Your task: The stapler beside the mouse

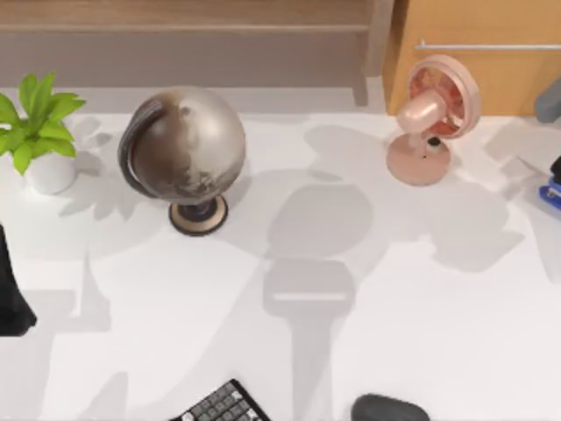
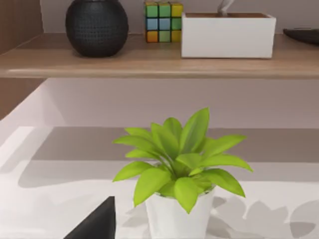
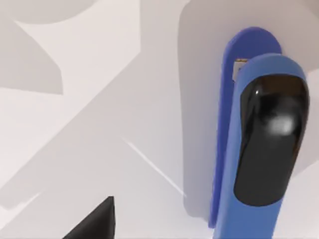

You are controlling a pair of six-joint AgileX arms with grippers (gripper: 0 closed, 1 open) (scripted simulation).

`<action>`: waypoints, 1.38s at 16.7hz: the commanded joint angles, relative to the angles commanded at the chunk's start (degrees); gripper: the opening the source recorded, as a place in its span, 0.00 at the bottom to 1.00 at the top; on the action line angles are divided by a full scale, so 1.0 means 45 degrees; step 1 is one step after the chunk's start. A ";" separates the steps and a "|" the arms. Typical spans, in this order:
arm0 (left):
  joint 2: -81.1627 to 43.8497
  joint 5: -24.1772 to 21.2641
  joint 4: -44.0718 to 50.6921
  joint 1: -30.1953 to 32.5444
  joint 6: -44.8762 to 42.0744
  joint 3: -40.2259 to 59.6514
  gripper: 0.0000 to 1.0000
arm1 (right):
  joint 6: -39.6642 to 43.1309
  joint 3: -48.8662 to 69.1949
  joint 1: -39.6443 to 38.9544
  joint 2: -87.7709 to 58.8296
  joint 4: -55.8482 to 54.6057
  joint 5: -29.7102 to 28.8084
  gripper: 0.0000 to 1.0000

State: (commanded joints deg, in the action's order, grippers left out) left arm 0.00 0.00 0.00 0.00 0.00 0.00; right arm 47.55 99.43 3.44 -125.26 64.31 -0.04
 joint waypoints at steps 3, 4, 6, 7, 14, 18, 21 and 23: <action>0.0000 0.0000 0.0000 0.0000 0.0000 0.0000 1.00 | -0.0031 -0.0072 -0.0051 0.0001 -0.0070 -0.0001 1.00; 0.0000 0.0000 0.0000 0.0000 0.0000 0.0000 1.00 | -0.0041 -0.0200 -0.0038 -0.0069 -0.0236 0.0000 1.00; 0.0000 0.0000 0.0000 0.0000 0.0000 0.0000 1.00 | -0.0037 -0.0571 -0.0035 -0.0259 -0.0828 -0.0002 1.00; 0.0000 0.0000 0.0000 0.0000 0.0000 0.0000 1.00 | -0.0035 -0.0795 -0.0031 -0.0384 -0.1175 -0.0004 1.00; 0.0000 0.0000 0.0000 0.0000 0.0000 0.0000 1.00 | -0.0024 -0.1403 -0.0015 -0.0743 -0.2145 -0.0007 1.00; 0.0000 0.0000 0.0000 0.0000 0.0000 0.0000 1.00 | -0.0024 -0.1403 -0.0015 -0.0743 -0.2145 -0.0007 0.70; 0.0000 0.0000 0.0000 0.0000 0.0000 0.0000 1.00 | -0.0024 -0.1403 -0.0015 -0.0743 -0.2145 -0.0007 0.47; 0.0000 0.0000 0.0000 0.0000 0.0000 0.0000 1.00 | -0.0024 -0.1403 -0.0015 -0.0743 -0.2145 -0.0007 0.32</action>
State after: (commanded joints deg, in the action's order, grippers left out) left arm 0.00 0.00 0.00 0.00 0.00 0.00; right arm 47.44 93.12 3.37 -128.60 54.66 -0.07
